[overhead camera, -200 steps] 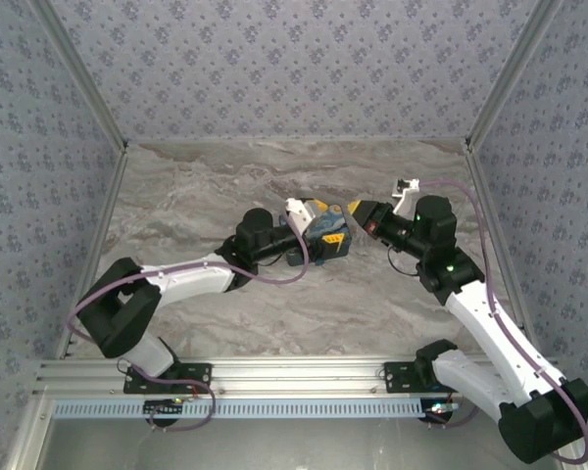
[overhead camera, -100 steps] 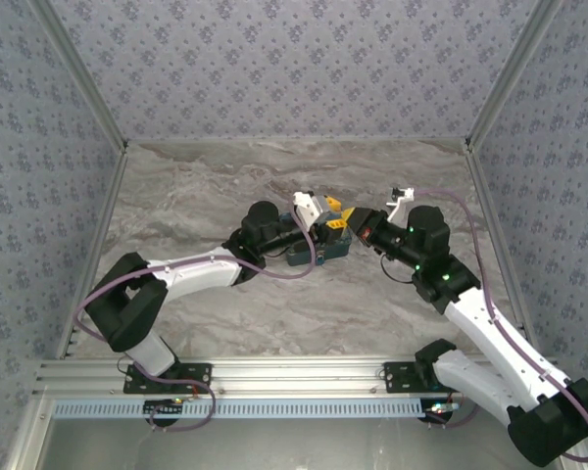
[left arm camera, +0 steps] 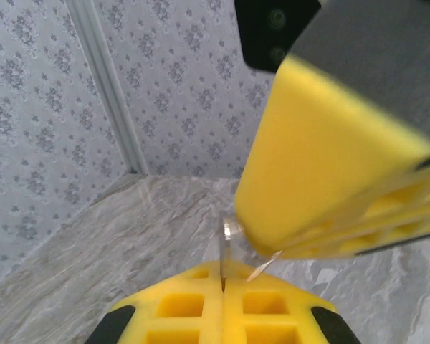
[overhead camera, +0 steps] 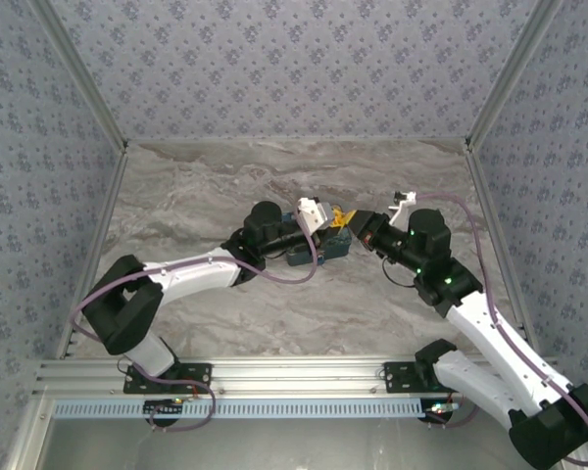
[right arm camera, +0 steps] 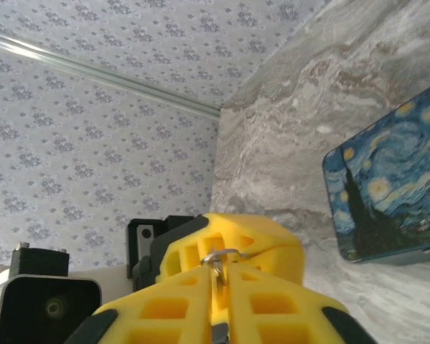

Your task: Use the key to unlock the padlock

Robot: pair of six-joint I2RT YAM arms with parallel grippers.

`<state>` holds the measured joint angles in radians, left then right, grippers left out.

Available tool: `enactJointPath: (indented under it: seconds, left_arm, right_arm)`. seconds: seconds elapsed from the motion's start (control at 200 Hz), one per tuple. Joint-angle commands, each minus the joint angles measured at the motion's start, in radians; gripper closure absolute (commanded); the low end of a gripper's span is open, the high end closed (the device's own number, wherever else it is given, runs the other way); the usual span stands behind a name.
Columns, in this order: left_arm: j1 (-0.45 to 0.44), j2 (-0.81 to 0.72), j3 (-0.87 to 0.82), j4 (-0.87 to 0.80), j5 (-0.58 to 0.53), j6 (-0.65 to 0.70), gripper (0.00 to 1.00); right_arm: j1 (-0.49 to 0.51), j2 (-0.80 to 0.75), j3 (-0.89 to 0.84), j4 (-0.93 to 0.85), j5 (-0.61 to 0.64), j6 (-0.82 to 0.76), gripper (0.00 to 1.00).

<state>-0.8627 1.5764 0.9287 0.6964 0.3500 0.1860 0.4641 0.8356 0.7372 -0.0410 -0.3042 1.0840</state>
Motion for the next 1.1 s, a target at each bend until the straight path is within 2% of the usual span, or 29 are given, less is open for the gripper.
enactJointPath:
  seconds: [0.0, 0.1, 0.195, 0.295, 0.37, 0.56, 0.864, 1.094]
  left_arm:
    - [0.006, -0.071, 0.018, -0.14, -0.059, 0.16, 1.0]
    - [0.0, -0.102, 0.027, -0.256, -0.087, 0.309, 1.0]
    - [-0.02, -0.122, 0.021, -0.348, -0.104, 0.519, 1.0]
    - [-0.052, -0.132, 0.008, -0.398, -0.151, 0.729, 1.0]
    - [-0.06, -0.139, 0.001, -0.406, -0.164, 0.817, 1.0]
    - [-0.062, -0.141, 0.051, -0.492, -0.162, 0.879, 1.0]
    - [-0.063, -0.136, 0.047, -0.459, -0.173, 0.934, 1.0]
    - [-0.063, -0.133, 0.049, -0.449, -0.176, 0.939, 1.0]
  right_arm:
    - [-0.048, -0.044, 0.01, -0.062, -0.056, -0.091, 0.74]
    - [-0.112, -0.048, 0.022, -0.119, -0.177, -0.19, 0.6]
    - [-0.177, -0.047, 0.033, -0.155, -0.292, -0.285, 0.51]
    - [-0.238, -0.047, 0.013, -0.1, -0.423, -0.315, 0.47]
    - [-0.274, -0.043, -0.023, 0.004, -0.497, -0.277, 0.46]
    - [-0.278, -0.009, -0.053, 0.033, -0.582, -0.279, 0.5]
    - [-0.231, 0.051, -0.09, -0.011, -0.546, -0.267, 0.58]
    - [-0.189, 0.1, -0.089, 0.002, -0.515, -0.25, 0.6]
